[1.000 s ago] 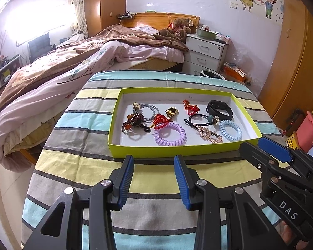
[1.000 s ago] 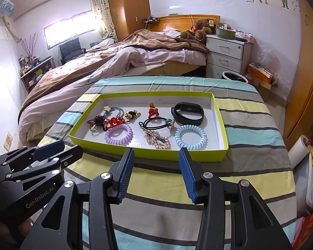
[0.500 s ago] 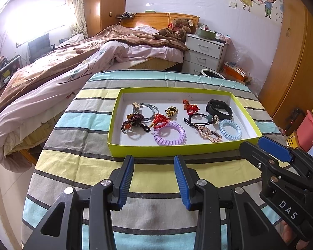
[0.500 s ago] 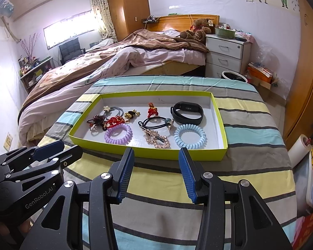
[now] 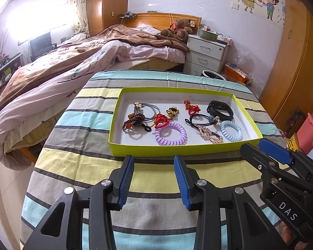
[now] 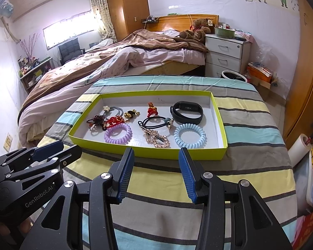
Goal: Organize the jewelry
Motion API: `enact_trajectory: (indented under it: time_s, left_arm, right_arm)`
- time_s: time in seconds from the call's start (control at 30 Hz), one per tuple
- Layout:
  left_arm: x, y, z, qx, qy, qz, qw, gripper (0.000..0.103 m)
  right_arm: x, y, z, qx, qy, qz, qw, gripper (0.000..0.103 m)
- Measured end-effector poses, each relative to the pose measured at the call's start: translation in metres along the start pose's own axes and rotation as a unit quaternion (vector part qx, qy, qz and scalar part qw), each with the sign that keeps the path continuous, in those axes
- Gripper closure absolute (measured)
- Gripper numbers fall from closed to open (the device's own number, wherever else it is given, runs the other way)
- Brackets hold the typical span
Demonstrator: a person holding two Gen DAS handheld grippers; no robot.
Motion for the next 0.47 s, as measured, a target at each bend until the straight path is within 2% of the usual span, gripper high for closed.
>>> enact_trajectory:
  time_s: [0.47]
  left_arm:
    - [0.0004,-0.0006,-0.0010,-0.002,0.001,-0.002,1.0000,0.063]
  right_arm:
    - [-0.0002,-0.0007,-0.0023,0.001,-0.001,0.005,1.000,0.058]
Point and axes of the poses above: each gripper's, at about its wrist camera, not at the fingertips, and z roughly the way its jaws point, y to its left, x to its underside, the point moved 4 cm from there along z, roughly the way its jaws point, and after that the axes turned 7 degrees about -y, right-handed, at the moved point
